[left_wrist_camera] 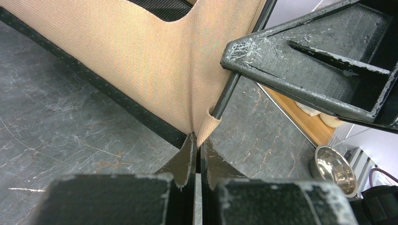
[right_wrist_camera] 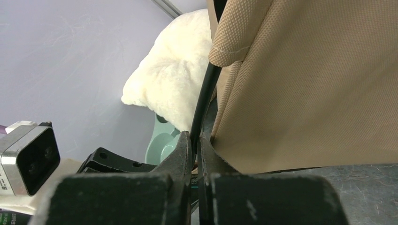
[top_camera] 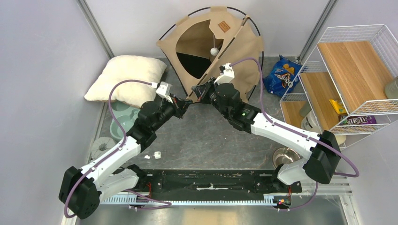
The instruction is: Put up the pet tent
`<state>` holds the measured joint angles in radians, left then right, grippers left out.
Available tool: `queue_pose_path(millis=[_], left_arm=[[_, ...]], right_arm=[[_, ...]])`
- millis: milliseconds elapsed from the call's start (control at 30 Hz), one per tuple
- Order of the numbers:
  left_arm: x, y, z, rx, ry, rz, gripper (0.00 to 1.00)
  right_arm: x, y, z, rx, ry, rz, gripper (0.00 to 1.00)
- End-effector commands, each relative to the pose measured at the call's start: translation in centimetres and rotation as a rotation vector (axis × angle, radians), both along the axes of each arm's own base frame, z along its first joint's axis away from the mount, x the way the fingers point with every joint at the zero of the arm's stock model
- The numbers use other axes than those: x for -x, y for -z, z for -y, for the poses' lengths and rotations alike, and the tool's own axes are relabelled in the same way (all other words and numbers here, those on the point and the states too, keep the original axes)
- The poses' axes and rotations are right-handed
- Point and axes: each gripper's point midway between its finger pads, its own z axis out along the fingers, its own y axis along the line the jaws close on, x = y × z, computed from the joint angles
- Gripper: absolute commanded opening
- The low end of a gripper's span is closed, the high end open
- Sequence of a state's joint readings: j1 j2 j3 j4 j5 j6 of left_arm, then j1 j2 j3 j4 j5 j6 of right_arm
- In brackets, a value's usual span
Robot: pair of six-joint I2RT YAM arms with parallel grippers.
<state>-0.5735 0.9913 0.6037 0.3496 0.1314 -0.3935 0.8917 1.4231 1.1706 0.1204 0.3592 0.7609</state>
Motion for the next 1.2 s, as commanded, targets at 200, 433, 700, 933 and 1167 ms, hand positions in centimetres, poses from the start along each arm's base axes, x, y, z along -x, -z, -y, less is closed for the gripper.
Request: queue_pose_path(millis=[200, 433, 700, 933, 1167], left_arm=[[0.3, -1.9, 0.5, -0.017, 0.036, 0.023, 0.02], [0.5, -2.9, 0.6, -0.006, 0.045, 0.031, 0.02], [0.3, -3.6, 0.8, -0.011, 0.053, 0.018, 0.02], [0.4, -4.1, 0.8, -0.035, 0.059, 0.011, 0.02], [0.4, -4.6, 0.6, -0.059, 0.057, 0.009, 0.09]], right_arm=[[-2.3, -0.5, 1.9, 0.05, 0.091, 0.06, 0.0], [-2.8, 1.2, 3.1, 0.125, 0.155, 0.034, 0.0], [-0.8, -0.1, -0.7, 0.114, -0.068, 0.107, 0.0], [-0.7, 3.1, -0.7, 0.212, -0.059, 0.051, 0.0], [0.3, 5.2, -1.3, 0.279, -0.132, 0.012, 0.0]])
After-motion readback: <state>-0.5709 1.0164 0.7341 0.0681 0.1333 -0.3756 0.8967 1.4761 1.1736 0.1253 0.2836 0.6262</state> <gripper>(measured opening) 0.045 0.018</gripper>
